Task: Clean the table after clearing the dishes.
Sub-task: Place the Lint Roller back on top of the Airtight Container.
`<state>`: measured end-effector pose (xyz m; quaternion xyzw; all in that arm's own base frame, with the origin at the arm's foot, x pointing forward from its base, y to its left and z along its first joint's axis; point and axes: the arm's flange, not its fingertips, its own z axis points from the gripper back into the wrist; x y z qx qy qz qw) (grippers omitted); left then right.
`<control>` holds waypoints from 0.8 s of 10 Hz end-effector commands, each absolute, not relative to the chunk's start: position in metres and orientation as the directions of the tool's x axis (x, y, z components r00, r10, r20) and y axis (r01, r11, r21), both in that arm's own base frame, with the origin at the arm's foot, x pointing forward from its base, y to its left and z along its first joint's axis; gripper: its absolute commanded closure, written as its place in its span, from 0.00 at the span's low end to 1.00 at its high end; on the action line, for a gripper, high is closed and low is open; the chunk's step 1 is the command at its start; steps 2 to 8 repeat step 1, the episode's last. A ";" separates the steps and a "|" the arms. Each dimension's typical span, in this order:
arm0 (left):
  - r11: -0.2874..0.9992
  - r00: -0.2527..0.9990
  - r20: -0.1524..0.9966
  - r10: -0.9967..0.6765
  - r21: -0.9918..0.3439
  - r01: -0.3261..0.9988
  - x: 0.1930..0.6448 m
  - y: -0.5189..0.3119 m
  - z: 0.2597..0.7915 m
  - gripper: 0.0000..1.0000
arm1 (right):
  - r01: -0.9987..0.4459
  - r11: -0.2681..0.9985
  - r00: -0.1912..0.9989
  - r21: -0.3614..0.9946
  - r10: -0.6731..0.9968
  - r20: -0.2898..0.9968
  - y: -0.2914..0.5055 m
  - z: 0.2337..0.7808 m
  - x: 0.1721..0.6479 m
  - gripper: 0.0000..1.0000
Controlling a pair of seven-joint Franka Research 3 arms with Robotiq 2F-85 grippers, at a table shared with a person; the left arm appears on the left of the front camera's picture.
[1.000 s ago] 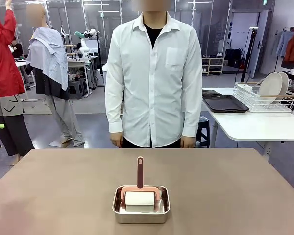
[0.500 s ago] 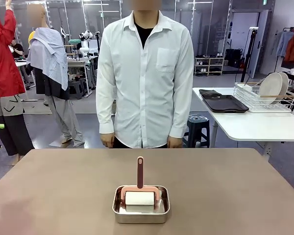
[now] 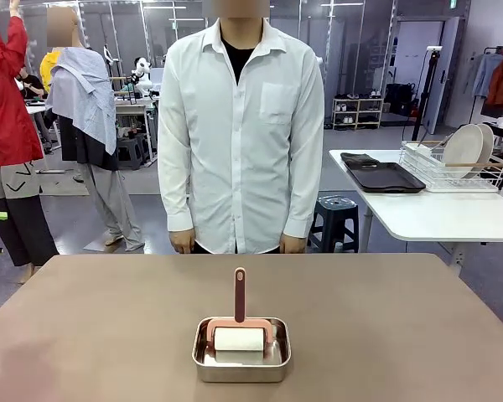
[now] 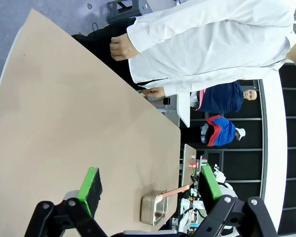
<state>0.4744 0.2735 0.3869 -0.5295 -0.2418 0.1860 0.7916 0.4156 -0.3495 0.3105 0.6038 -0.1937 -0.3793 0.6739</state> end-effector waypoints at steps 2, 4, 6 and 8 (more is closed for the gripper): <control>0.357 0.815 0.179 0.551 -0.933 -0.036 0.472 0.276 0.389 0.00 | 0.284 -0.005 0.633 0.959 -0.750 -0.192 -0.346 0.313 0.414 0.00; 0.357 0.815 0.179 0.551 -0.933 -0.036 0.472 0.276 0.389 0.00 | 0.284 -0.005 0.633 0.959 -0.750 -0.192 -0.346 0.313 0.414 0.00; 0.357 0.815 0.179 0.551 -0.933 -0.036 0.472 0.276 0.389 0.00 | 0.284 -0.005 0.633 0.959 -0.750 -0.192 -0.346 0.313 0.414 0.00; 0.357 0.815 0.179 0.551 -0.933 -0.036 0.472 0.276 0.389 0.00 | 0.284 -0.005 0.633 0.959 -0.750 -0.192 -0.346 0.313 0.414 0.00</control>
